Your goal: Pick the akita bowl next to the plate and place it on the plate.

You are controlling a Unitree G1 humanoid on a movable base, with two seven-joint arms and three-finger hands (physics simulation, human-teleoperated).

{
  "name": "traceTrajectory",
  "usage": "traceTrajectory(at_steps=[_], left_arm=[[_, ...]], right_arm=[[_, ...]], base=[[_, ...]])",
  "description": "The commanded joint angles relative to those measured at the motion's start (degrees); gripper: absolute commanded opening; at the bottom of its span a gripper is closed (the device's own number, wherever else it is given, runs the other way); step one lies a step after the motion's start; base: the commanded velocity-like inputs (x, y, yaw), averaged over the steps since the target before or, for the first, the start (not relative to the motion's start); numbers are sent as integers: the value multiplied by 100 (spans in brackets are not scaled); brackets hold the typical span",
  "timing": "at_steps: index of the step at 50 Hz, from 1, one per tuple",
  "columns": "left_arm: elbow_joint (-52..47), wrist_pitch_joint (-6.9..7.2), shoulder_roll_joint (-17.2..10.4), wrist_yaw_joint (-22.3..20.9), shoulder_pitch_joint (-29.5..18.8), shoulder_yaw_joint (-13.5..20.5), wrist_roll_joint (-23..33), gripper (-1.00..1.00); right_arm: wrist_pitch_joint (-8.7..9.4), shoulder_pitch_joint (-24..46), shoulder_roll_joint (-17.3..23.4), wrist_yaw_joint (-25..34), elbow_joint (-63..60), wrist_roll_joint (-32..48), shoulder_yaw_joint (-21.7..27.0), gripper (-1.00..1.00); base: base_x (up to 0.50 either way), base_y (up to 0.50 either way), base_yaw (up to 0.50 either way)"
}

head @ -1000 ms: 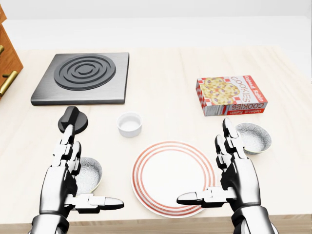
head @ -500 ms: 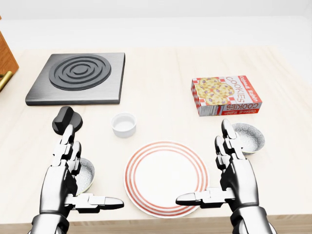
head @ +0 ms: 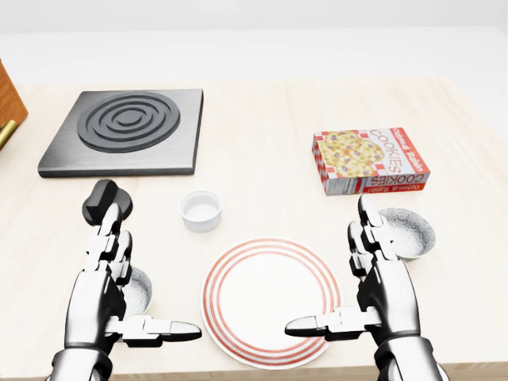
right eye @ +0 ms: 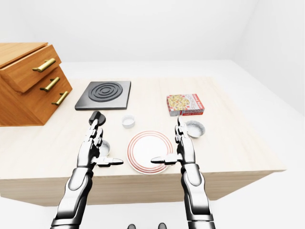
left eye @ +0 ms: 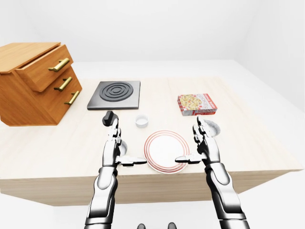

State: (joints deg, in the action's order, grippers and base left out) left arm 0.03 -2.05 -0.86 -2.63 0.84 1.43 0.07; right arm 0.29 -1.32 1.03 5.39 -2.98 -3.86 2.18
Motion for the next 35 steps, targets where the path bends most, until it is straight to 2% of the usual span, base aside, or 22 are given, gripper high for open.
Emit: traceTrajectory(at_steps=[1,10,20,21,25,29,31,35], left_arm=[[15,-13,-4,-7,-7,5,-5,100],[61,-58,-3,-7,-13,6,-2,100],[48,-46,-2,-1,-16,6,-1,100],[16,-21,-1,3,-10,4,0,100],[-36,17,0,11,-7,2,5,100],[41,-45,-6,9,-30,19,-2,100],[-5,-12,-7,8,-19,15,-2,100],[24,-40,-9,8,-27,22,-2,100]], right_arm=[[-22,-1,-3,32,-10,-24,3,100],[-3,-21,-3,36,-60,-32,-1,100],[-35,1,-7,22,-10,-28,2,100],[-113,10,-9,-11,23,13,2,100],[-123,-8,-8,20,-19,-21,-4,100],[-119,-30,-9,32,-57,-28,-13,100],[-100,-37,-10,33,-86,-31,-15,100],[-100,-40,-11,40,-90,-39,-14,100]], base=[[25,0,0],[28,0,0],[30,0,0],[0,0,0],[0,0,0],[0,0,0],[0,0,0],[0,0,0]])
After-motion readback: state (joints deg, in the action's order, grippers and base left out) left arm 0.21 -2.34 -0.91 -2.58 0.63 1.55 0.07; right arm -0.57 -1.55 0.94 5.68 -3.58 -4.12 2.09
